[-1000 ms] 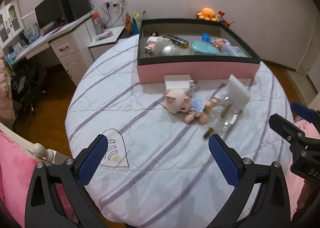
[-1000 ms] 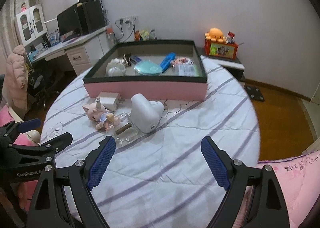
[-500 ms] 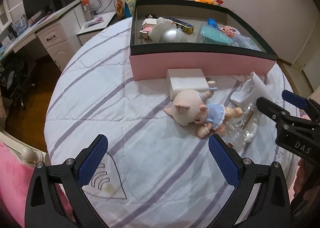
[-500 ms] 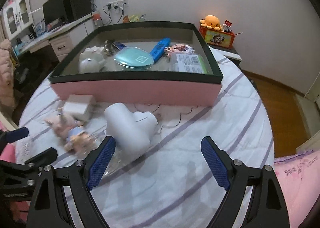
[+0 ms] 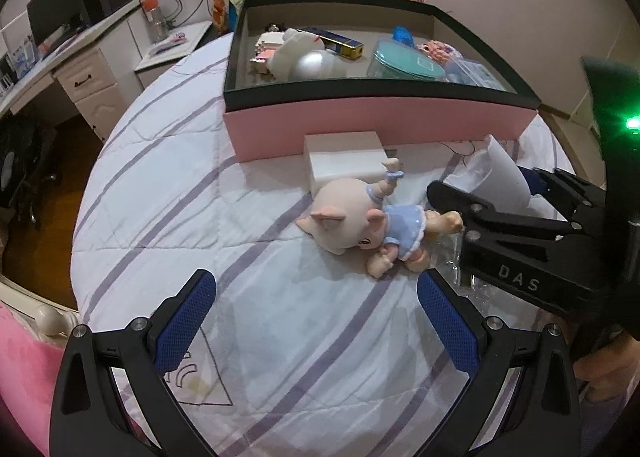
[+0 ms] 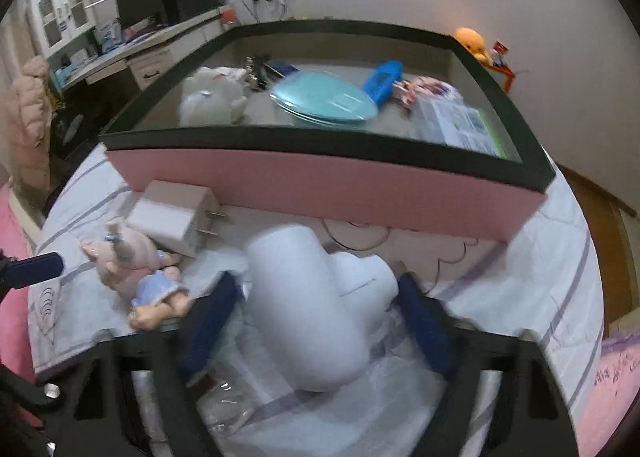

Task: Organize rigid objects
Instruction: 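Grasp the white hair dryer with the right tool while the left tool grasps the pig doll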

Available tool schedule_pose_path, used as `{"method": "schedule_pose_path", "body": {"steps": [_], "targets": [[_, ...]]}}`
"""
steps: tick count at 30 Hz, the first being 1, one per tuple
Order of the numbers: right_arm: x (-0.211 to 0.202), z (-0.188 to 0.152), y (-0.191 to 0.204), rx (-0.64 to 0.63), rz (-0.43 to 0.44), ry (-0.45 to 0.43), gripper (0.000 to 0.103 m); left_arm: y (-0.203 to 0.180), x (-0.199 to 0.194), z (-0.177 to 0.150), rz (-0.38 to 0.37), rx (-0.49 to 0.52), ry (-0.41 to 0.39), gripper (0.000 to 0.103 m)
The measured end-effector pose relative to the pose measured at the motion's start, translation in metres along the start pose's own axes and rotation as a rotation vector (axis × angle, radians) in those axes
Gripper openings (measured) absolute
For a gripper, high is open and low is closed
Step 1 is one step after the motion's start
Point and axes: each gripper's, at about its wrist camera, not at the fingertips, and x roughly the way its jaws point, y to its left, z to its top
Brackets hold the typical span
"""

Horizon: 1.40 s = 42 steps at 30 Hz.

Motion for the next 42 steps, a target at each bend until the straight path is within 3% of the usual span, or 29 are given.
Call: {"method": "schedule_pose_path", "body": {"steps": [3,11,18,22,25,33,35,42], "targets": [[-0.007,-0.007,-0.005,0.0,0.014,0.006,0.07,-0.006,0.004,0.002,-0.011,0.011,0.008,0.102],[-0.022,-0.025,-0.03,0.02,-0.059,0.025,0.071,-0.01,0.022,0.005,-0.018,-0.013,0.038,0.103],[-0.023,-0.035,-0.036,-0.005,-0.059,0.015,0.07,-0.015,0.033,0.009,-0.035,0.015,-0.025,0.103],[-0.024,-0.038,-0.037,-0.007,-0.054,0.014,0.071,-0.021,0.026,0.003,-0.051,0.075,-0.055,0.08],[-0.027,-0.042,-0.037,0.016,-0.058,0.0,0.065,-0.026,0.023,-0.002,-0.039,0.109,-0.059,0.073],[-0.03,-0.038,-0.04,0.049,-0.034,-0.005,0.065,-0.026,0.018,-0.008,-0.056,0.096,-0.041,0.06],[-0.031,-0.038,-0.041,0.052,-0.031,-0.005,0.065,-0.028,0.015,-0.008,-0.057,0.103,-0.04,0.04],[-0.039,-0.037,-0.041,0.054,-0.032,-0.024,0.065,-0.027,0.012,-0.012,-0.061,0.096,-0.038,0.04]]}}
